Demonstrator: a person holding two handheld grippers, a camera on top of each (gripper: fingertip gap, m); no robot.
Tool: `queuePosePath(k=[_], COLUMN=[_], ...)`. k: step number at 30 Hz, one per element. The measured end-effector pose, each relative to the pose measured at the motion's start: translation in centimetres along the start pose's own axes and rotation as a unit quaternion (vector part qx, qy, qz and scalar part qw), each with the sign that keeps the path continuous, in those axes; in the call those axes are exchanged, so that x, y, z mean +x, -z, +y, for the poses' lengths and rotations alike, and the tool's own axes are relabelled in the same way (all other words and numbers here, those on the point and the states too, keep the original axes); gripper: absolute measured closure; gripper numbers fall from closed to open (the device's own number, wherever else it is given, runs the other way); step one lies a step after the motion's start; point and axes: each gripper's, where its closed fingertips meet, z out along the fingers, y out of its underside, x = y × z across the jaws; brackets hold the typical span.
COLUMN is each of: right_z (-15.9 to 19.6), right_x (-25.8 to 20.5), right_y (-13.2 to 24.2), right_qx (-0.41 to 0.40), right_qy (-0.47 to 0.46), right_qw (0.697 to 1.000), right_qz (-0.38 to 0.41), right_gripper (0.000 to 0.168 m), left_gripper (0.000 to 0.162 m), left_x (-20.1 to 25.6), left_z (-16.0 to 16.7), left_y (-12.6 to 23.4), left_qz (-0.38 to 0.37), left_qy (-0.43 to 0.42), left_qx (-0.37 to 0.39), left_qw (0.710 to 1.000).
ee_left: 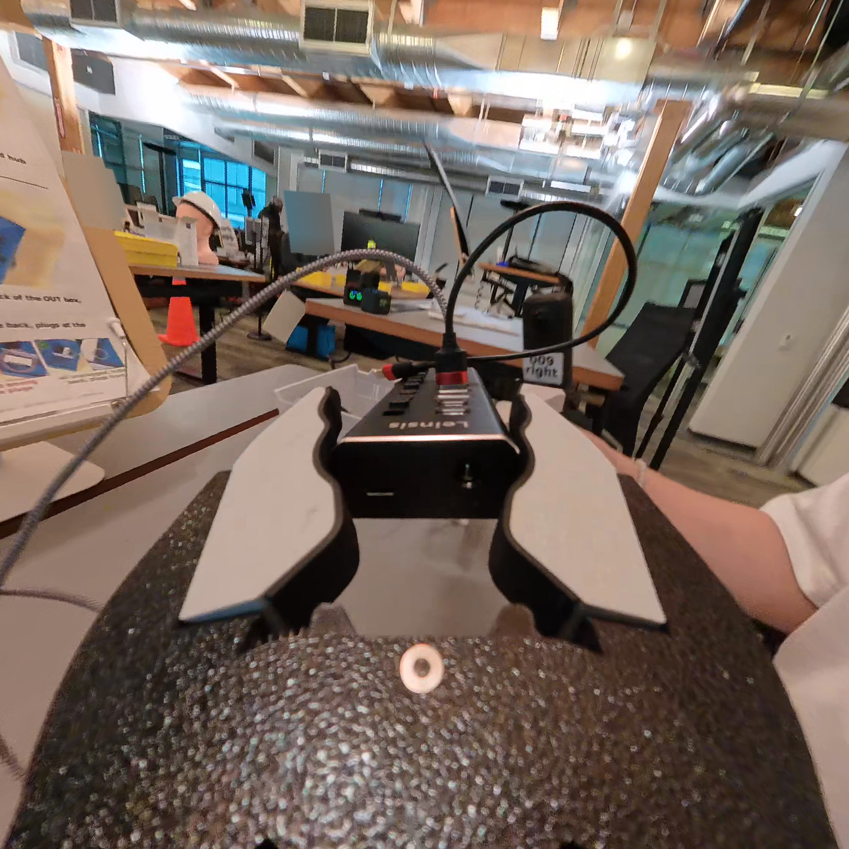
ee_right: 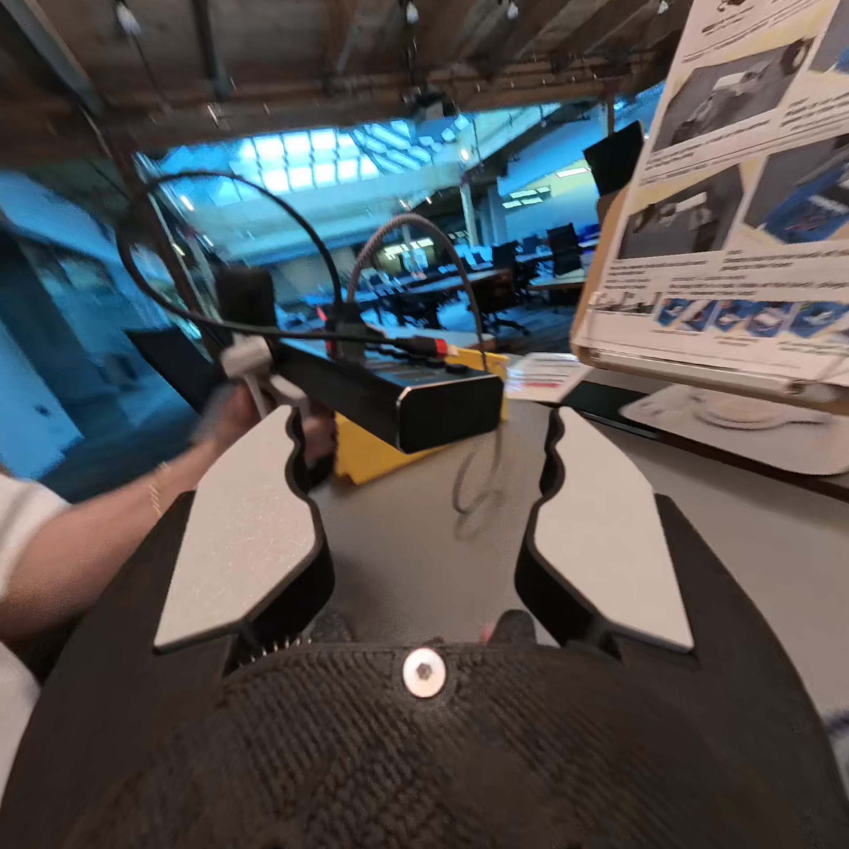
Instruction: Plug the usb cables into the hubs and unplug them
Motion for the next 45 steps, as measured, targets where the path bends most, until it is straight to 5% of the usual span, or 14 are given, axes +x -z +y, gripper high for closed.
queuePosePath(k=[3,8,11,14,20,23,27,32,41,45], right_z=[0.6,4.3,5.8,6.8,6.2,5.7,4.8,5.7,6.1,5.6], right_x=[0.5,-1.8,-3.4,-3.9,-5.4,-5.0,-4.9,-6.1,-5.4,-2.1], right_y=[1.0,-1.2,-2.3,-2.9,-4.4,-4.9,-5.0,-5.3,-4.7,-0.7], right_qx=[-0.071,-0.219,-0.231,-0.248,-0.157,-0.129,-0.094,-0.115,-0.125,-0.127], right_qy=[0.115,0.241,0.277,0.295,0.227,0.197,0.134,0.117,0.129,0.104], right_qw=[0.990,0.945,0.929,0.918,0.957,0.969,0.984,0.982,0.981,0.986], right_qz=[0.039,-0.026,-0.081,-0.088,-0.092,-0.069,-0.074,-0.098,-0.072,-0.012], right_gripper=[0.059,0.065,0.094,0.106,0.107,0.107,0.106,0.107,0.103,0.095], left_gripper=[0.091,0.091,0.091,0.091,0.090,0.071,0.087,0.103,0.103,0.103], left_x=[0.0,2.1,3.5,3.6,4.5,3.6,3.5,3.1,2.8,0.9], left_z=[-0.5,-0.1,1.2,2.4,-0.7,-0.5,3.0,3.5,4.1,3.0], left_y=[0.0,-1.1,-1.6,-1.5,-2.4,-2.4,-2.0,-2.0,-1.8,-0.2], left_qz=[-0.002,0.068,0.113,0.114,0.111,0.068,0.077,0.085,0.087,0.050], left_qy=[-0.033,-0.110,-0.164,-0.203,-0.158,-0.132,-0.069,-0.011,-0.010,-0.028], left_qx=[-0.049,-0.134,-0.190,-0.238,-0.136,-0.098,-0.104,-0.054,-0.047,-0.050], left_qw=[0.998,0.982,0.961,0.943,0.972,0.984,0.989,0.995,0.995,0.997])
